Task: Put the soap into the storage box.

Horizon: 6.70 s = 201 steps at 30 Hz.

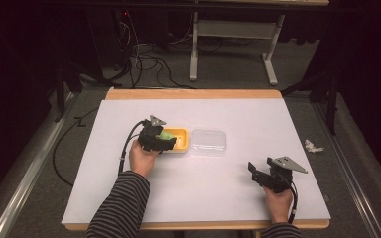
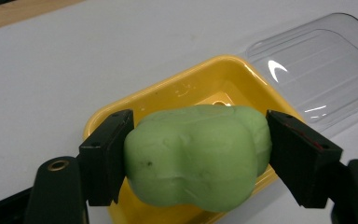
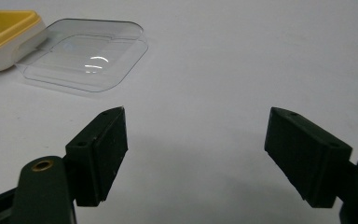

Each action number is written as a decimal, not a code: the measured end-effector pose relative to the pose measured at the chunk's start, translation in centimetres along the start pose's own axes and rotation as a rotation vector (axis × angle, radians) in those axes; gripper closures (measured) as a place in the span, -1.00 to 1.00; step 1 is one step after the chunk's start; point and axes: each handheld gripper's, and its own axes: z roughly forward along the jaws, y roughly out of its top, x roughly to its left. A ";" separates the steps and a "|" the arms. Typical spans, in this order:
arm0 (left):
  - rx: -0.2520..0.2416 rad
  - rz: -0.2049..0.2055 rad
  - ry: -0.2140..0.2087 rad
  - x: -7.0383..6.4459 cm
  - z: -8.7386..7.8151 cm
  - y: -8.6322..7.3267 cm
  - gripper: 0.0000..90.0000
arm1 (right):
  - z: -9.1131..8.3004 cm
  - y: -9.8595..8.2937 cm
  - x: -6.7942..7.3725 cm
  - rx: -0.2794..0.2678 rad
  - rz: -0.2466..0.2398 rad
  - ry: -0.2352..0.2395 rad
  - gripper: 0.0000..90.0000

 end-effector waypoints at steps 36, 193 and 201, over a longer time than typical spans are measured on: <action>0.040 -0.023 0.043 0.7 1.5 -1.1 -0.41 | 0.0 0.0 0.0 0.001 0.001 -0.001 -0.52; -0.183 -0.125 -0.032 0.8 -12.3 -3.7 -0.62 | 0.1 0.0 0.3 0.004 -0.018 -0.011 -0.51; -0.169 -0.134 -0.016 1.4 -12.1 -4.2 -0.62 | 0.1 0.0 0.3 0.003 -0.021 -0.011 -0.51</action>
